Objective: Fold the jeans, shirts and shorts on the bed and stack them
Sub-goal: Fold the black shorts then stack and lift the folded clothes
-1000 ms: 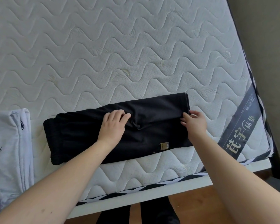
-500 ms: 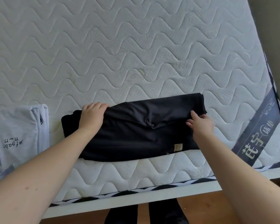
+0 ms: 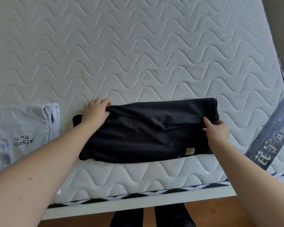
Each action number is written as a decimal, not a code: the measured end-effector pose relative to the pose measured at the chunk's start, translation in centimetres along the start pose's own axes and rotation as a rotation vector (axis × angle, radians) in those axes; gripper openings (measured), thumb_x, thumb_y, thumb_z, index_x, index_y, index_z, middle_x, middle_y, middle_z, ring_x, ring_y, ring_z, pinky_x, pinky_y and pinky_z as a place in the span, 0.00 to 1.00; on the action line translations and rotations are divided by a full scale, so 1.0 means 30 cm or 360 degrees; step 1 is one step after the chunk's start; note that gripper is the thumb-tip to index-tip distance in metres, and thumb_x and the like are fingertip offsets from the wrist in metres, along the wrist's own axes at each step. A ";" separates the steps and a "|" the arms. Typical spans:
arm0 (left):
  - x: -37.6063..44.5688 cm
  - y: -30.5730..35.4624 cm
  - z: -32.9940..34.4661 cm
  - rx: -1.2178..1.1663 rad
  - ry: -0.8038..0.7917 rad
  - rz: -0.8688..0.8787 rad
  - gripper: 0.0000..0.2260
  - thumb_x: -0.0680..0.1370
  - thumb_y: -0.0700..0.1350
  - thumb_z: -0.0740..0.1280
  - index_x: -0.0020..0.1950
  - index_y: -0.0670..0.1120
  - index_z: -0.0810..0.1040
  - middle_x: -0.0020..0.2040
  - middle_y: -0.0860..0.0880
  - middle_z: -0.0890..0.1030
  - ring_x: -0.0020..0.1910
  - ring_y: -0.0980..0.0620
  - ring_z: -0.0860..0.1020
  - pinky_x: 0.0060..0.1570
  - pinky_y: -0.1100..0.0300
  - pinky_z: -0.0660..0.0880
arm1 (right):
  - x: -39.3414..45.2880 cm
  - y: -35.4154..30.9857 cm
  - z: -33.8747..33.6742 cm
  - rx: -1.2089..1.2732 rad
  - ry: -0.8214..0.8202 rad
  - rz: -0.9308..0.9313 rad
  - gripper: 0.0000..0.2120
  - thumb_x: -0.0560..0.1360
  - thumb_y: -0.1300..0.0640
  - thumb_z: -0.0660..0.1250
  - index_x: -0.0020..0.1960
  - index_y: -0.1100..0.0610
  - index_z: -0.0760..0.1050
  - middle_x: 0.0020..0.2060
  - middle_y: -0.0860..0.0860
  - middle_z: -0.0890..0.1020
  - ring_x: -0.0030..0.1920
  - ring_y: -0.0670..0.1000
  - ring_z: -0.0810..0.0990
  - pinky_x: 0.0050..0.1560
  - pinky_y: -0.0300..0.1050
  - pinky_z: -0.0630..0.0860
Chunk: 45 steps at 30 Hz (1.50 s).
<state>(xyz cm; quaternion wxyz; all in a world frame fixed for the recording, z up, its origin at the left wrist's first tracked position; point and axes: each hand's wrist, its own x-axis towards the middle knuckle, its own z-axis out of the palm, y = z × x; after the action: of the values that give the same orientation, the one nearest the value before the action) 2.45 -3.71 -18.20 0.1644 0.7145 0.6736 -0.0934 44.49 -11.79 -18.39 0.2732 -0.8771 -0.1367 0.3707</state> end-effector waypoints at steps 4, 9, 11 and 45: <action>-0.085 -0.007 0.013 0.0308 0.0199 0.0628 0.23 0.78 0.48 0.64 0.74 0.49 0.69 0.71 0.43 0.71 0.70 0.41 0.69 0.65 0.44 0.67 | -0.007 -0.014 -0.022 -0.0365 0.0220 -0.0255 0.27 0.71 0.46 0.74 0.65 0.53 0.69 0.54 0.49 0.79 0.58 0.54 0.78 0.58 0.55 0.72; -0.167 0.078 0.078 0.0431 -0.0110 0.0836 0.28 0.81 0.59 0.45 0.79 0.51 0.57 0.80 0.48 0.56 0.78 0.50 0.55 0.76 0.47 0.53 | 0.043 -0.036 -0.053 -0.0579 0.0023 -0.0284 0.29 0.70 0.43 0.74 0.66 0.55 0.70 0.60 0.53 0.77 0.61 0.57 0.76 0.62 0.59 0.72; -0.184 0.119 0.110 0.0432 -0.0155 0.0732 0.30 0.80 0.61 0.41 0.80 0.51 0.53 0.80 0.47 0.52 0.79 0.50 0.50 0.77 0.47 0.48 | 0.067 -0.048 -0.076 -0.0509 -0.0161 -0.0231 0.28 0.70 0.43 0.74 0.63 0.56 0.72 0.55 0.52 0.81 0.53 0.56 0.80 0.55 0.54 0.77; -0.444 0.046 -0.152 -0.2874 -0.0319 -0.0686 0.27 0.81 0.65 0.42 0.65 0.59 0.76 0.61 0.54 0.81 0.62 0.51 0.78 0.56 0.50 0.74 | -0.880 -0.305 0.508 -0.0871 -0.1229 -0.1374 0.07 0.77 0.54 0.63 0.53 0.53 0.67 0.48 0.49 0.77 0.43 0.47 0.78 0.39 0.46 0.76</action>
<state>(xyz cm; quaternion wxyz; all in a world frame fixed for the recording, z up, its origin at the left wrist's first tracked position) 2.42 -14.52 -9.09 0.6939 0.1644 0.5918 0.3759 14.95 -10.27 -6.67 0.0951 -0.5843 -0.6559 0.4683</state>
